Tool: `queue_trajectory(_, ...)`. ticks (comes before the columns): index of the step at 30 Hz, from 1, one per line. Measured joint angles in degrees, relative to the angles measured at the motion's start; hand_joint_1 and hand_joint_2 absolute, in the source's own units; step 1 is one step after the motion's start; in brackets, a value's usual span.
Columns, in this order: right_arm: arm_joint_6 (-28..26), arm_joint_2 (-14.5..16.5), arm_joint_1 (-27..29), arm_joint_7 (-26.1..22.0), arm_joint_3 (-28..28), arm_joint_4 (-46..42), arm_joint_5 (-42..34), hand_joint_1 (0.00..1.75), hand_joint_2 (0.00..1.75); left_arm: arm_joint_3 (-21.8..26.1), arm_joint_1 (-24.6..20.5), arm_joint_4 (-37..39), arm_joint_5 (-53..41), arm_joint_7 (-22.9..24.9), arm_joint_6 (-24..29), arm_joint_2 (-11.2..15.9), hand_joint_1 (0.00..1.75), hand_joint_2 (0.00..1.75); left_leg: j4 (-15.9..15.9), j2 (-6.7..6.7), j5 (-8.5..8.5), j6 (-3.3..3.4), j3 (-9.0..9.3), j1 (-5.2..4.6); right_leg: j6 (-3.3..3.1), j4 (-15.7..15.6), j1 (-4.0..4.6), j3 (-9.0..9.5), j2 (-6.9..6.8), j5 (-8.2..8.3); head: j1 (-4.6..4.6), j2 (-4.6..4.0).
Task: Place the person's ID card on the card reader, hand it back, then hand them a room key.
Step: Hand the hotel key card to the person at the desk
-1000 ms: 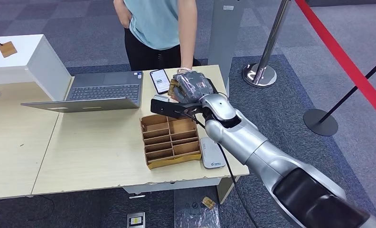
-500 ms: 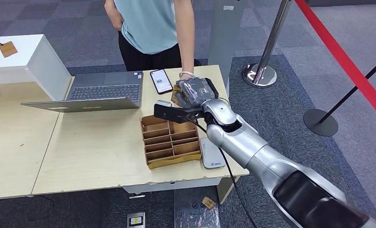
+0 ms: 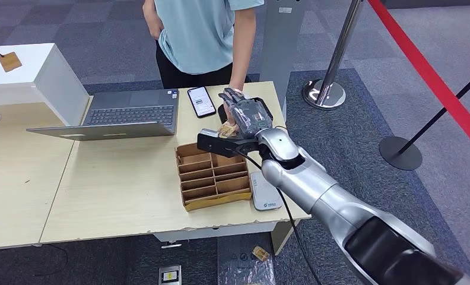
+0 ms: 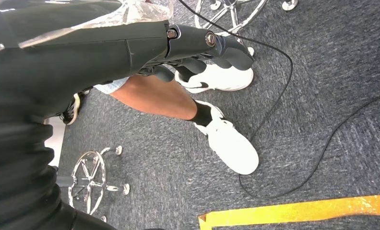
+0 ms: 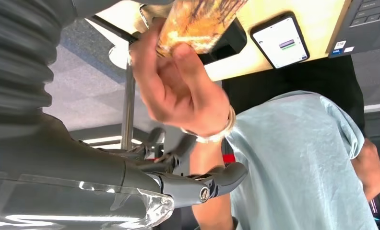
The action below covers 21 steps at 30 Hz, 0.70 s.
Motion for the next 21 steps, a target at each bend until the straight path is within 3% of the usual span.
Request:
queue_trajectory(7,-0.2,-0.3,1.4,0.6,-0.4,-2.6,0.2,0.00,1.75,-0.1,0.0,0.0,0.5,0.0,-0.1,0.0,0.00,1.75,0.0,0.00,0.00,0.00,0.01,0.00,0.00,0.0,0.00,0.00,0.00,0.00,0.00,0.00)
queue_trajectory(21,1.2,-2.1,8.7,3.5,-1.6,-18.0,0.8,0.00,1.75,-0.1,0.1,0.0,2.6,0.1,0.1,-0.1,0.00,1.75,0.0,0.01,0.00,0.00,0.00,0.00,0.00,0.0,0.00,0.00,0.00,0.00,0.00,0.00)
